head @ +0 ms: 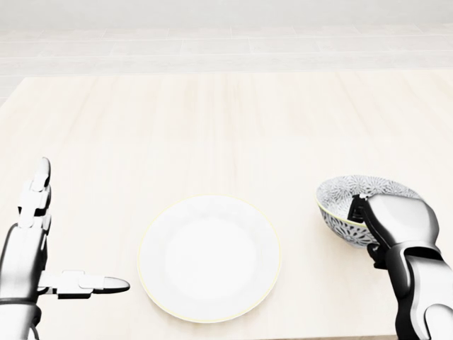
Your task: Put the bowl on the plate.
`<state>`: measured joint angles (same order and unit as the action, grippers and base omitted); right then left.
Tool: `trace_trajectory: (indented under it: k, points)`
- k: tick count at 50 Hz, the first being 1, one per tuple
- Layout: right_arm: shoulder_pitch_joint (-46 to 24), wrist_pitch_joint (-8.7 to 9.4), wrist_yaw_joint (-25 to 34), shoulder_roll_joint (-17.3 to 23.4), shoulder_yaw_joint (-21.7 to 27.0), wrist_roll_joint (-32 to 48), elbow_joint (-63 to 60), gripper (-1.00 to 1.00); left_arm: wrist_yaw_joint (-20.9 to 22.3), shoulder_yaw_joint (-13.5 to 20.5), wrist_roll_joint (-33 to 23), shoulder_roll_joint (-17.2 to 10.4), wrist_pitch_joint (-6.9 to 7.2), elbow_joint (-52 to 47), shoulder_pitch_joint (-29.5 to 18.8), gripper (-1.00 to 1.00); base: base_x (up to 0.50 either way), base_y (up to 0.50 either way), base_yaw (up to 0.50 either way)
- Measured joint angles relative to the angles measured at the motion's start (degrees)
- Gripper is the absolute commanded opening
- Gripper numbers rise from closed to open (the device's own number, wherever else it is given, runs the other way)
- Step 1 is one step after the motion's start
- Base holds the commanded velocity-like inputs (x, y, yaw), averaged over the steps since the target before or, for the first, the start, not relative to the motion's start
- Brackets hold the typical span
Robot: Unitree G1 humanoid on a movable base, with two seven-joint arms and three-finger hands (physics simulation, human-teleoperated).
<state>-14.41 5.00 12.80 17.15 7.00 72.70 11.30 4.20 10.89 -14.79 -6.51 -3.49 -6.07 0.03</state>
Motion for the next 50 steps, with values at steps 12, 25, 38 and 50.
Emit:
trace_trajectory:
  k: [12, 25, 38, 50]
  points:
    - [1.1, 0.0, 2.13, -0.82, 0.22, 1.39, -3.87, -0.3, -0.18, -0.1, -0.12, 0.0, -0.36, 0.61, -0.11, 1.0, 0.0, 0.0, 0.0]
    - [2.41, 0.0, 4.21, -2.63, -0.42, 3.59, -8.23, -0.3, -0.46, -0.24, -0.19, -0.07, -0.89, 1.67, -0.36, 1.0, 0.0, 0.0, 0.0]
    - [3.38, 0.0, 6.02, -4.82, -1.55, 5.41, -12.27, -0.31, -0.66, -0.24, -0.11, -0.24, -1.42, 2.75, -0.61, 1.0, 0.0, 0.0, 0.0]
    - [4.34, 0.0, 8.03, -6.83, -2.85, 7.55, -16.61, -0.31, -0.77, -0.22, -0.06, -0.37, -1.51, 3.3, -0.8, 1.0, 0.0, 0.0, 0.0]
